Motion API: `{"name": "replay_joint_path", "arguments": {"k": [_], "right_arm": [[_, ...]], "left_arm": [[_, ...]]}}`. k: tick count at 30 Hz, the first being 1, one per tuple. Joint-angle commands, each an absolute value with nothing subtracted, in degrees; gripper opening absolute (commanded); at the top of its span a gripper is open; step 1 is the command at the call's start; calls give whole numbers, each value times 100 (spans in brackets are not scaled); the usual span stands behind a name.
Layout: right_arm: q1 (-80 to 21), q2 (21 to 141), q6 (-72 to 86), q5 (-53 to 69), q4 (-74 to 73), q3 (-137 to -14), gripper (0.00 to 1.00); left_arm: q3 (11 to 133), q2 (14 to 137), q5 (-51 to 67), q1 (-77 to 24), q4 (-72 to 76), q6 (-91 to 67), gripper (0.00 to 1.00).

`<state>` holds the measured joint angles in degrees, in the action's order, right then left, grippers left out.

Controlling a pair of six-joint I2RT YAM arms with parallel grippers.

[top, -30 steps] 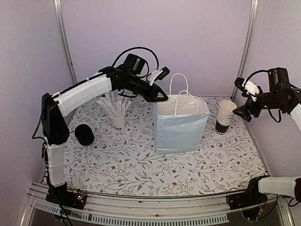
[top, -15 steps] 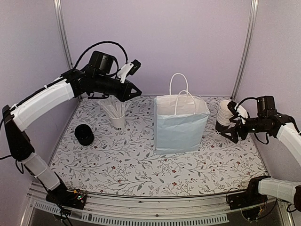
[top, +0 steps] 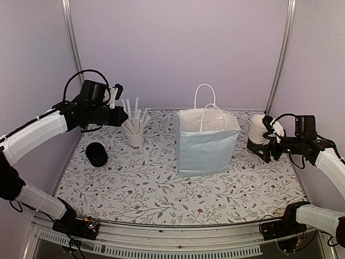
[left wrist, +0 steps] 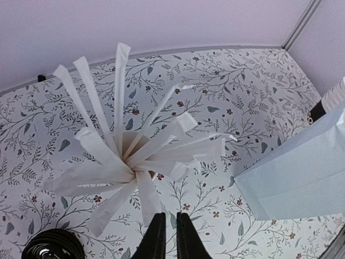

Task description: Pack the takeout coffee

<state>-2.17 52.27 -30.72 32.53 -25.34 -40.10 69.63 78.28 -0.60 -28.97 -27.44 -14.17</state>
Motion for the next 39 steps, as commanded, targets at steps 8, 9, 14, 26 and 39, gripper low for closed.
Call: {"name": "replay_joint_path", "arguments": {"k": [8,9,14,26,39], "right_arm": [[-192,5139,-3133,3448,-2414,-3946,99],[-189,5148,-3150,3465,-2428,-3946,99],[-193,5173,-3216,3532,-2478,-3964,99],[-196,5161,-3278,3605,-2527,-3955,99],[-193,5185,-3313,3604,-2523,-3946,99]], "left_arm": [[6476,6925,-325,-2260,-2663,-2435,31],[6482,6962,-283,-2227,-2683,-2464,31],[6553,7322,-49,-2132,-2747,-2575,30],[6525,7806,332,-2041,-2376,-2686,24],[6758,7837,64,-2025,-2582,-2472,0]]}}
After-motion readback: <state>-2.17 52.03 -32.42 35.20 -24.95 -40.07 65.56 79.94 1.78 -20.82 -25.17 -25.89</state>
